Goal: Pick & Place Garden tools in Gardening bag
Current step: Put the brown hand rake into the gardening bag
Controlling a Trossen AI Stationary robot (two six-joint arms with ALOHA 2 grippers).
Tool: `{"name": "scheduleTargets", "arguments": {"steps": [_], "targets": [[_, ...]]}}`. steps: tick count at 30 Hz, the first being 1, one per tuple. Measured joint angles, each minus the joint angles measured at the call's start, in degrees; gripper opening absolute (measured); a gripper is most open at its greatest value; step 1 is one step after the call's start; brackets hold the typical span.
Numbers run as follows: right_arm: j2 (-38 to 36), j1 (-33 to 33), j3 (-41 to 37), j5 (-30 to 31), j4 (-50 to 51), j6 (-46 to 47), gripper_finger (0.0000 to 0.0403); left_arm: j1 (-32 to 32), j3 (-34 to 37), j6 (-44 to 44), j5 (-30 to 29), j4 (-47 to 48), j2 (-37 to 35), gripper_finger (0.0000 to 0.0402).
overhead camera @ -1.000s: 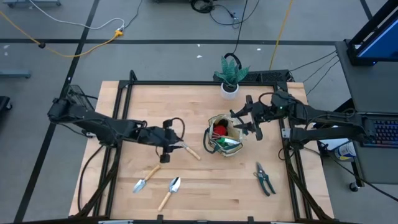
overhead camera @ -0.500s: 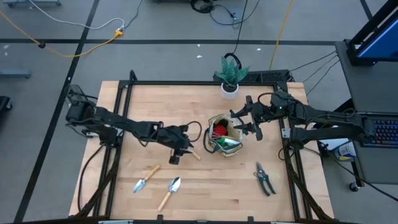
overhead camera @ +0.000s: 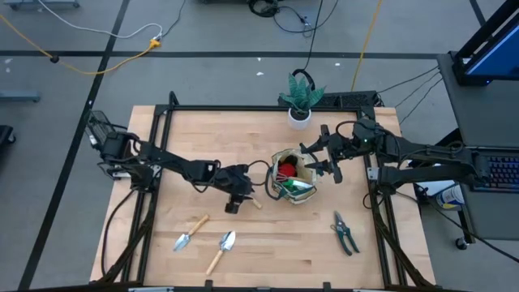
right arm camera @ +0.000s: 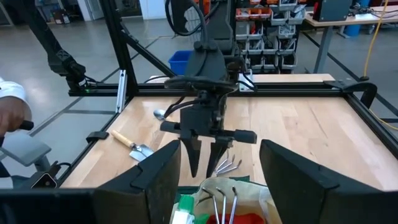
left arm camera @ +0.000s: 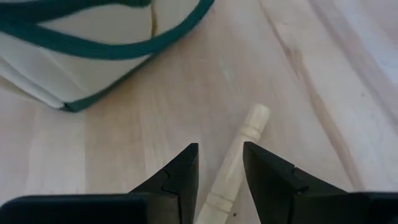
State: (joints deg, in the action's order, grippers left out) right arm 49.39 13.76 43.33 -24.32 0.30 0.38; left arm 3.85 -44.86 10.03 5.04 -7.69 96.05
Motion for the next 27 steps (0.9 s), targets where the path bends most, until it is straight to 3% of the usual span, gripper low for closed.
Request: {"name": "scheduleTargets", "arguments": {"steps": [5, 14, 27], "targets": [[0.0, 0.0, 0.0, 0.0, 0.0, 0.0, 0.0212, 0.0, 0.0, -0.8, 3.5, 0.9, 0.0, 0.0154], [0.0, 0.0, 0.0, 0.0, 0.0, 0.0, 0.0212, -0.1, 0.0, 3.4, 3.3, 1.2, 1.2, 0.0238], [0.0, 0.0, 0.0, 0.1, 1.5, 0.7, 0.0212, -0.8, -0.1, 4.6, 3.2, -3.0, 7.6, 0.0243]]}}
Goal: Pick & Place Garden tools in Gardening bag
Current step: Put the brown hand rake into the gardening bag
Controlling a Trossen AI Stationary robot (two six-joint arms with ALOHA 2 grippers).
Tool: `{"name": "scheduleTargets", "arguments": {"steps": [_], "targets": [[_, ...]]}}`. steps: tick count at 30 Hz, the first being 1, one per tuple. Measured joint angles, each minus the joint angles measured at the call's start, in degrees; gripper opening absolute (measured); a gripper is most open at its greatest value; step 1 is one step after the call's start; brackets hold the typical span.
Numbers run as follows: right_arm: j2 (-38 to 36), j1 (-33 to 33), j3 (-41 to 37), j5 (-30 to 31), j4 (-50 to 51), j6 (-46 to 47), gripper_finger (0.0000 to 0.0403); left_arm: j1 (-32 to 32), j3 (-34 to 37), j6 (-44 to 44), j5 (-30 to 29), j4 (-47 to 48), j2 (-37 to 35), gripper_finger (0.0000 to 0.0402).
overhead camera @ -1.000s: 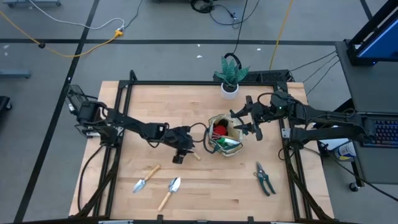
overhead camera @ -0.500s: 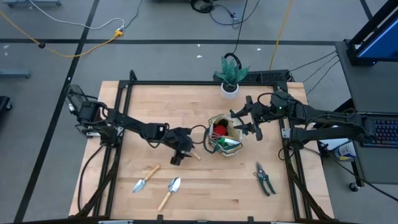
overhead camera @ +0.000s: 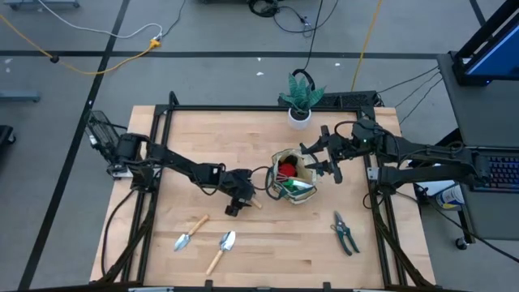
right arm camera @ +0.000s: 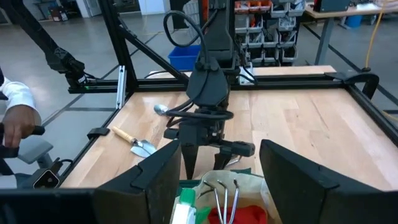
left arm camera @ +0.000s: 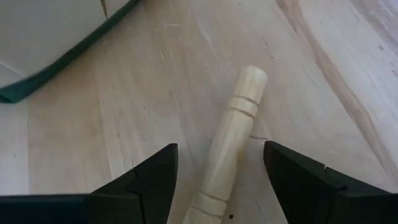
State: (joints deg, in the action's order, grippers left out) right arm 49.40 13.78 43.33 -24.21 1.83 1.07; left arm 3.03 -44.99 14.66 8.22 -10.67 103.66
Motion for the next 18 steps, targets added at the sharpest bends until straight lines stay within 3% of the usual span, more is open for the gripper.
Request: {"name": "scheduleTargets", "arguments": {"steps": [7, 18], "targets": [[0.0, 0.0, -1.6, 0.1, -0.2, 1.2, 0.0212, -0.1, 0.0, -0.1, 0.5, -0.2, 0.1, 0.0237], [0.0, 0.0, -3.1, 0.1, -0.3, 1.3, 0.0212, 0.0, 0.0, -0.4, 2.4, 0.5, 0.2, 0.0139]]}}
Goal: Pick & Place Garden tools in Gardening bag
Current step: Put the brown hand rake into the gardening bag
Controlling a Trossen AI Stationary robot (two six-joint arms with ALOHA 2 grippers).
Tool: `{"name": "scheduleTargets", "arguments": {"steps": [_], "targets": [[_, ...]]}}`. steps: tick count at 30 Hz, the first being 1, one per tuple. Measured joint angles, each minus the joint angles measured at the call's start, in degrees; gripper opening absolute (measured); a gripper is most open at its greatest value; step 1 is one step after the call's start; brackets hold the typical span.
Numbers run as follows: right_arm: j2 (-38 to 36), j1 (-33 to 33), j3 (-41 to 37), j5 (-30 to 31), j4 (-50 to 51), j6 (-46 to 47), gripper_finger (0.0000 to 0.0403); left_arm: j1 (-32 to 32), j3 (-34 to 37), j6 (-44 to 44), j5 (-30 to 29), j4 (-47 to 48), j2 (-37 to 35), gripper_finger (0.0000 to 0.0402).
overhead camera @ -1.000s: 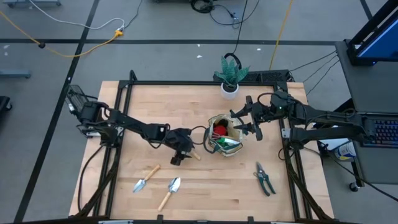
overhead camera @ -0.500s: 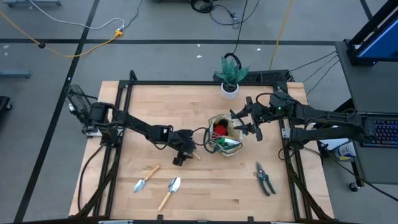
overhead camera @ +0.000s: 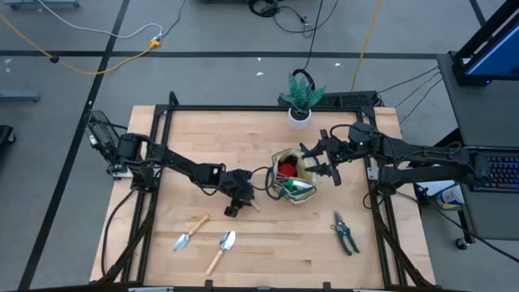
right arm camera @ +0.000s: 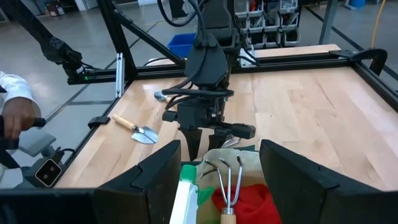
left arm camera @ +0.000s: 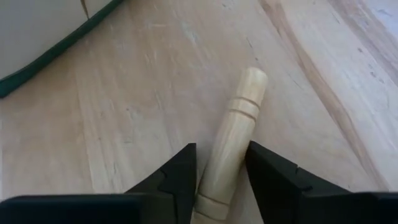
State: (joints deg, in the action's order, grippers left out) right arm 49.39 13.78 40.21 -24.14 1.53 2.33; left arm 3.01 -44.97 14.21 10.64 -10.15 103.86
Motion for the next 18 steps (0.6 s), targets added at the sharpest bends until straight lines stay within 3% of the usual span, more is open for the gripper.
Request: {"name": "scheduleTargets", "arguments": {"steps": [18], "targets": [[0.0, 0.0, 0.0, 0.0, 0.0, 0.0, 0.0212, 0.0, 0.0, -1.7, 0.1, 1.8, 0.3, 0.0131]]}}
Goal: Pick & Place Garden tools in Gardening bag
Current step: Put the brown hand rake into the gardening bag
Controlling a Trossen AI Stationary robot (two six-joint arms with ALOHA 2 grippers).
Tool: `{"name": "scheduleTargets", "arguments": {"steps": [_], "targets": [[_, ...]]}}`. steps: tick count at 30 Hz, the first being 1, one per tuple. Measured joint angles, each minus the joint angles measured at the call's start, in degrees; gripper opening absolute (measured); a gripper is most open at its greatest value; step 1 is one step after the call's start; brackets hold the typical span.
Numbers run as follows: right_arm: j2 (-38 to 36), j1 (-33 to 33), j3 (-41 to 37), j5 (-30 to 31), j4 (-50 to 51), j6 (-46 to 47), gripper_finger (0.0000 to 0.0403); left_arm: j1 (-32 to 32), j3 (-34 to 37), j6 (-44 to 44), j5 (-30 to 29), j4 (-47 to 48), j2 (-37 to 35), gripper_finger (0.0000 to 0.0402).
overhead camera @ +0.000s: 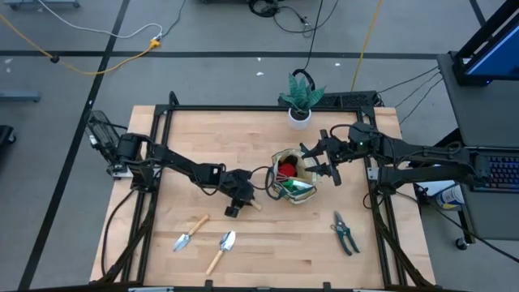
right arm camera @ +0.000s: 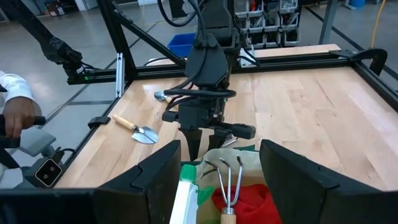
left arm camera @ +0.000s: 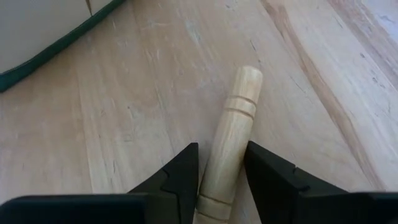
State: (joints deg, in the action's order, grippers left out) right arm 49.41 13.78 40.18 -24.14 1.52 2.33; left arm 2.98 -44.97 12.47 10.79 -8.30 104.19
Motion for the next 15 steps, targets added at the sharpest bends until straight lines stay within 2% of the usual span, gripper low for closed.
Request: {"name": "scheduleTargets", "arguments": {"steps": [10, 15], "targets": [[0.0, 0.0, 0.0, 0.0, 0.0, 0.0, 0.0212, 0.3, 0.0, 0.0, 0.4, -0.5, 0.1, 0.0129], [0.0, 0.0, 0.0, 0.0, 0.0, 0.0, 0.0212, 0.3, 0.1, -0.6, 0.7, -2.0, 0.1, 0.0088]]}}
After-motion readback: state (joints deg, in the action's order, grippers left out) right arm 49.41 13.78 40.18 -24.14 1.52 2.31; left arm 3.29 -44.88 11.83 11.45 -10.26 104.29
